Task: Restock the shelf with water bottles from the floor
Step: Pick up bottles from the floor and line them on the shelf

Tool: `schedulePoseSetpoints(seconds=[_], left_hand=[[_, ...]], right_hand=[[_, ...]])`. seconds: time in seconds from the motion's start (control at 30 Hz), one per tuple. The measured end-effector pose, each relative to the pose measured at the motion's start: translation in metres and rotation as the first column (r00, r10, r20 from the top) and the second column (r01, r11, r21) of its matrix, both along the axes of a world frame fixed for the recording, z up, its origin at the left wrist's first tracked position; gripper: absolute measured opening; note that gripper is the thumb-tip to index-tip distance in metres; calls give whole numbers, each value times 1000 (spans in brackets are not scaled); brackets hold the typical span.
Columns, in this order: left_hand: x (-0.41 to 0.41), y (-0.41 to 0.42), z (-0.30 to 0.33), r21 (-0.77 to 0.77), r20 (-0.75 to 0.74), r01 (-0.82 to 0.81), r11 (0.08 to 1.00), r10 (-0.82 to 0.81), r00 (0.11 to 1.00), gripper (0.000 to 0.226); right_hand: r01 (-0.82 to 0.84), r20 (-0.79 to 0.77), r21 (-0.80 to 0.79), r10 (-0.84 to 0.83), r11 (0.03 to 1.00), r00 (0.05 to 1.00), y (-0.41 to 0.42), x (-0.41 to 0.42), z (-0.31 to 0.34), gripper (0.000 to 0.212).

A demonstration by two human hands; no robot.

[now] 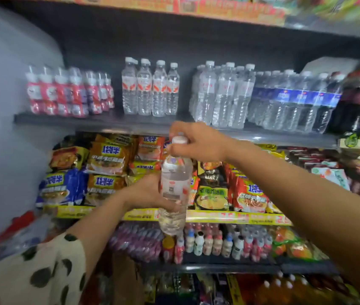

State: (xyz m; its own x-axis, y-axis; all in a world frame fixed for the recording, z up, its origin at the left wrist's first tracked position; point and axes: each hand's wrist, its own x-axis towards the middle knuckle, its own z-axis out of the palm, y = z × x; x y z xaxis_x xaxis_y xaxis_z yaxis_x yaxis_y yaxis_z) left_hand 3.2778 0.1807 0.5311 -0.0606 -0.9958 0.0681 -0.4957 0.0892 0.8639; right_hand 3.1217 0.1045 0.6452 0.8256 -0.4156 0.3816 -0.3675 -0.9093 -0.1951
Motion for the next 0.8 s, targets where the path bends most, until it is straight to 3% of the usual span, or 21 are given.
schedulePoseSetpoints(seconds=[0.13, 0.33, 0.5, 0.67, 0.8], left_hand=[[13, 15, 47, 48, 50, 63, 997, -65, 997, 51], [19, 7, 77, -17, 24, -1, 1000, 2, 1000, 56], [51, -24, 103, -139, 37, -126, 982, 132, 991, 55], [94, -58, 135, -137, 39, -129, 982, 136, 990, 57], [107, -88, 141, -135, -61, -189, 973, 182, 981, 54]], right_hand=[[-68, 11, -160, 71, 985, 997, 15, 10, 36, 24], [166, 168, -353, -112, 921, 979, 0, 50, 80, 41], [229, 286, -374, -123, 899, 950, -37, 82, 117, 40], [-89, 223, -341, 173, 936, 959, -88, 109, 148, 33], [110, 297, -412, 20, 905, 955, -118, 139, 162, 34]])
